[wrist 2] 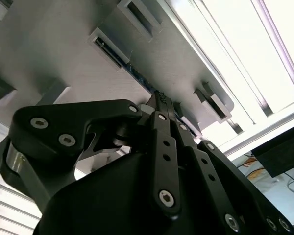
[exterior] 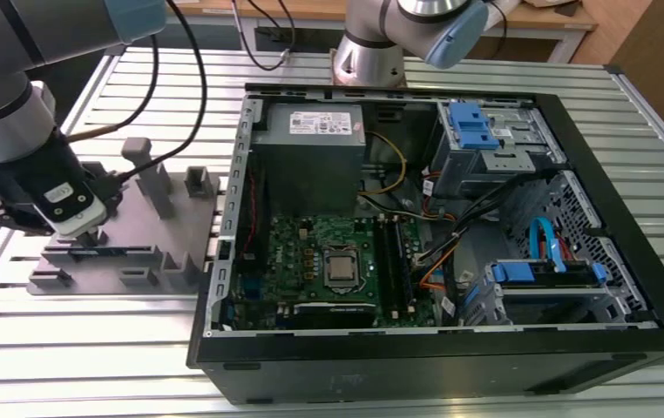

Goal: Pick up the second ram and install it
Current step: 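Pick up the second ram and move it above second insertion slot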

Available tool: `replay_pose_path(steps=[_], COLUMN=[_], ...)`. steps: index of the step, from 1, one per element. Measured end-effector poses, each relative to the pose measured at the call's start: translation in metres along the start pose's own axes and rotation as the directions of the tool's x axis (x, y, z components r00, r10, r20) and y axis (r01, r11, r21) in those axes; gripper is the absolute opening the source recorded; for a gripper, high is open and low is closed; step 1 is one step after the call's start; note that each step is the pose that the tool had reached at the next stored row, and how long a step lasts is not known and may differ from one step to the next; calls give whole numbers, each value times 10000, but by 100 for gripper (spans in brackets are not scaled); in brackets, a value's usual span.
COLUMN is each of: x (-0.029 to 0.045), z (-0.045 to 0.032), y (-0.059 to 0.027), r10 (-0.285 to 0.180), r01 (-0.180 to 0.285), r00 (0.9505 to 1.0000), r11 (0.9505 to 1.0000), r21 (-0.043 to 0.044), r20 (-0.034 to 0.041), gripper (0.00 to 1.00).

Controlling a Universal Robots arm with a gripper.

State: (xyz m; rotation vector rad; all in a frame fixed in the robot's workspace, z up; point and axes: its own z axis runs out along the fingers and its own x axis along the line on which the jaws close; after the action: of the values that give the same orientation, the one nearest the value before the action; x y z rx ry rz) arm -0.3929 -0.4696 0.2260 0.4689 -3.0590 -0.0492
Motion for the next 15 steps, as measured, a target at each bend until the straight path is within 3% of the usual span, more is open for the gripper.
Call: replay_pose_path(steps=[8, 15], x=[0, 0], z=[0, 0], y=[0, 0], r10=[-666, -1233], r01=[666, 1234], r00=[9978, 9924], r11=[9978, 9924], r21=[27, 48], r20=[-27, -51], gripper=[11, 11])
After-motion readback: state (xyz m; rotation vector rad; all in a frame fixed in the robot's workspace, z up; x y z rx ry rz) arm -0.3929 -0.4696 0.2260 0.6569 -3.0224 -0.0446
